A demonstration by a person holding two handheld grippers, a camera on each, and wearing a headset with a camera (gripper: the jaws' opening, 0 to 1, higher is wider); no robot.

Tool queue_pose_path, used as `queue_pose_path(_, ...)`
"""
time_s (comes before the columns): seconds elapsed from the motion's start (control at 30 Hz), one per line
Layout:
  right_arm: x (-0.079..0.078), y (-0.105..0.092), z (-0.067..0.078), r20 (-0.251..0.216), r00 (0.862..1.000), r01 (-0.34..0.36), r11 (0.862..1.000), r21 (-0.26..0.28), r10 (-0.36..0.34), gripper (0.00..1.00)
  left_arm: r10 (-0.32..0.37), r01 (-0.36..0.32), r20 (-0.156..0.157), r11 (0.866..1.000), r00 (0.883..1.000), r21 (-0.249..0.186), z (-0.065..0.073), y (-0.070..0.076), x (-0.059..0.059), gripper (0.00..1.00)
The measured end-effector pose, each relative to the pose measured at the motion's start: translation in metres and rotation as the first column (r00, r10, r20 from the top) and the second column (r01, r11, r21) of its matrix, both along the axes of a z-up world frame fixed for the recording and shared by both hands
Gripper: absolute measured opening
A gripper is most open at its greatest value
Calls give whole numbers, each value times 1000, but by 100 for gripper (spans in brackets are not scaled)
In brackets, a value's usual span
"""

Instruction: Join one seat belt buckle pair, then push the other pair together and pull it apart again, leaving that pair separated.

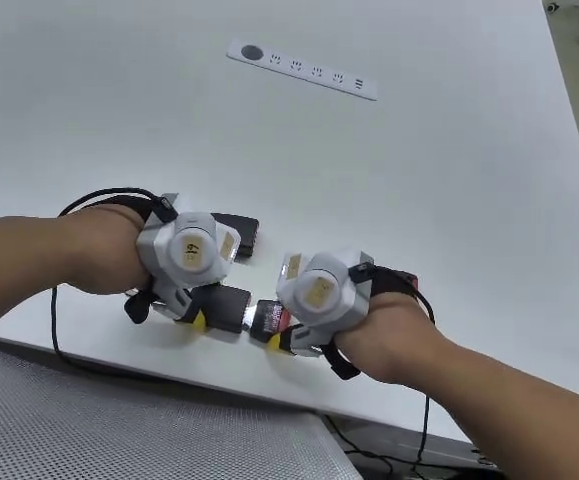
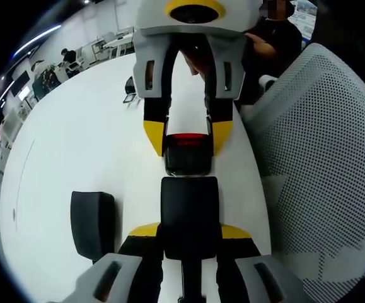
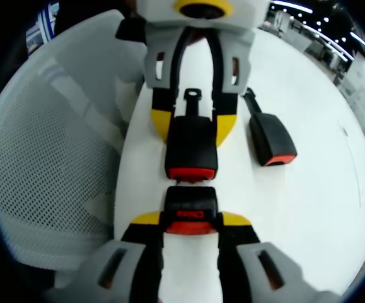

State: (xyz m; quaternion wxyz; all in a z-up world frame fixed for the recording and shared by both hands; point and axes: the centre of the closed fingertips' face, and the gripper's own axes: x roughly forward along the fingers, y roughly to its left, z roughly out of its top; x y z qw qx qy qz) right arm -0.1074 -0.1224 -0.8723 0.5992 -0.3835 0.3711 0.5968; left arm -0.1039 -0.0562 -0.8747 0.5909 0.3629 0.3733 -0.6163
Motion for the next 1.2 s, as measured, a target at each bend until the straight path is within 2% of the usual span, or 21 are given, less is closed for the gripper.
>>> queue_pose_path(0.6,2,2,0,-6,1000,-1,1000,9,1,32,8,-8,-1,1000,1000,1,2,-2,1,34)
queue_pose_path(0.73,2,3,0,-1,1000,-4,1000,11,4,33,2,-2,10,1000,1000,22,2,-3,1,34)
queue_pose_path(0.9,2,4,1,-17,1000,12,1000,8,-12,34,12,-12,6,999,1000,33,3,-1,1,34)
queue_pose_path(0.93,3,4,1,-7,1000,3,1000,4,-3,34,27,-27,-5,999,1000,33,3,-1,1,34)
queue_pose_path(0.97,3,3,0,-3,1000,4,1000,4,-4,34,81,-80,-31,997,996,21,4,-2,0,34)
queue_pose_path(1.0,4,4,0,-4,1000,6,1000,6,-6,34,158,-157,-72,987,985,12,5,-4,1,35)
queue_pose_path(1.03,4,4,1,-1,1000,8,1000,10,-8,34,181,-181,-80,983,980,14,5,-3,2,35)
queue_pose_path(1.07,4,5,2,-1,1000,9,1000,14,-9,34,188,-187,-78,982,979,17,5,-2,4,35)
queue_pose_path(1.13,4,6,4,-2,1000,17,1000,23,-17,35,156,-156,-50,988,986,18,6,1,4,37)
queue_pose_path(1.2,4,7,10,-5,1000,21,999,37,-21,34,141,-140,-38,990,989,17,10,3,5,37)
